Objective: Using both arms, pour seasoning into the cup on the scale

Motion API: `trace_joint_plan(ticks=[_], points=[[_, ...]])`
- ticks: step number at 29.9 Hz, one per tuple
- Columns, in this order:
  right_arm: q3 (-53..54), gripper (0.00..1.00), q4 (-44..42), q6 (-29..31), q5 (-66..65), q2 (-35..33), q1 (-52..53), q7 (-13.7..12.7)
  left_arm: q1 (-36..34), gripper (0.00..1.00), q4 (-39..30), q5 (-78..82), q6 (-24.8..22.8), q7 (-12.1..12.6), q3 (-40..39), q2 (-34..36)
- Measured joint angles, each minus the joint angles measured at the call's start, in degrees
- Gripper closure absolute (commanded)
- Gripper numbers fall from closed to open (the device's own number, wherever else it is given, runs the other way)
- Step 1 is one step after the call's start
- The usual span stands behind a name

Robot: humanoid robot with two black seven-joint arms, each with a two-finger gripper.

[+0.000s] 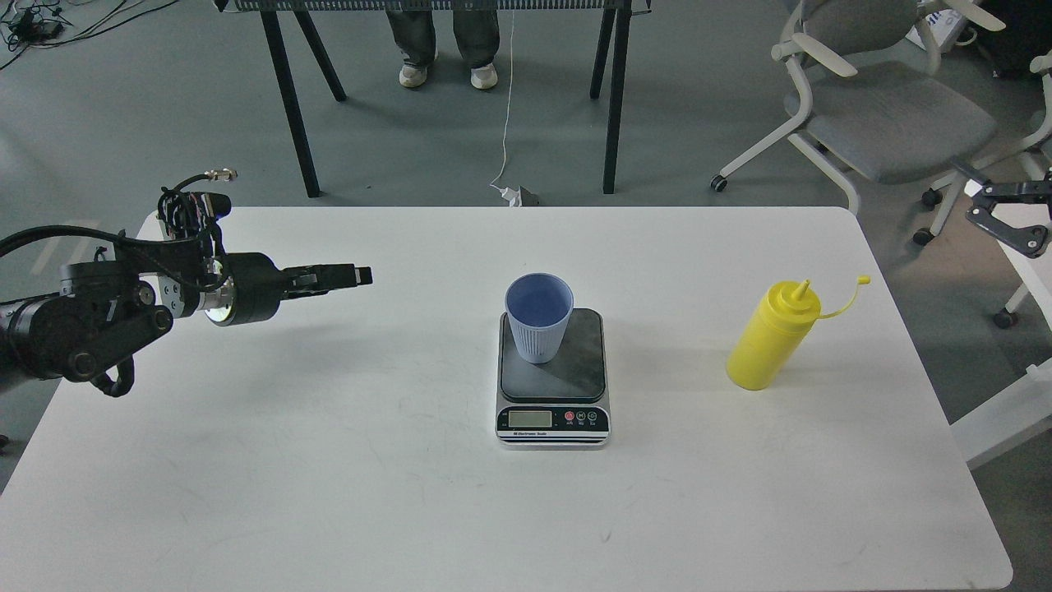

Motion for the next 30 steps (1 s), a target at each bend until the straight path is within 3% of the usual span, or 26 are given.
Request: trace_joint_plan(ticks=[5,12,19,30], points=[[-14.51,0.03,-12.04,0.0,-1.64,9.27,16.31,0.18,-0.69,0.27,0.07,-1.85,-0.17,0.0,-2.62,0.2],[-17.64,0.03,-26.98,0.0,-3.09,22.46,21.25,0.28,-3.86,0.26,0.27,-10.78,-0.67,0.0,-3.73,0.53],[-17.53,0.03,-29.54,0.0,-3.38,26.65,22.37,0.57,-6.1,0.25,0.79,-18.85,-1.61,0.0,-6.77,0.38],[-17.45,0.03,-30.42,0.0,-3.76,33.94,24.86,0.77,-6.16,0.25,3.1,-31.35,-9.43,0.0,-19.16,-0.12]])
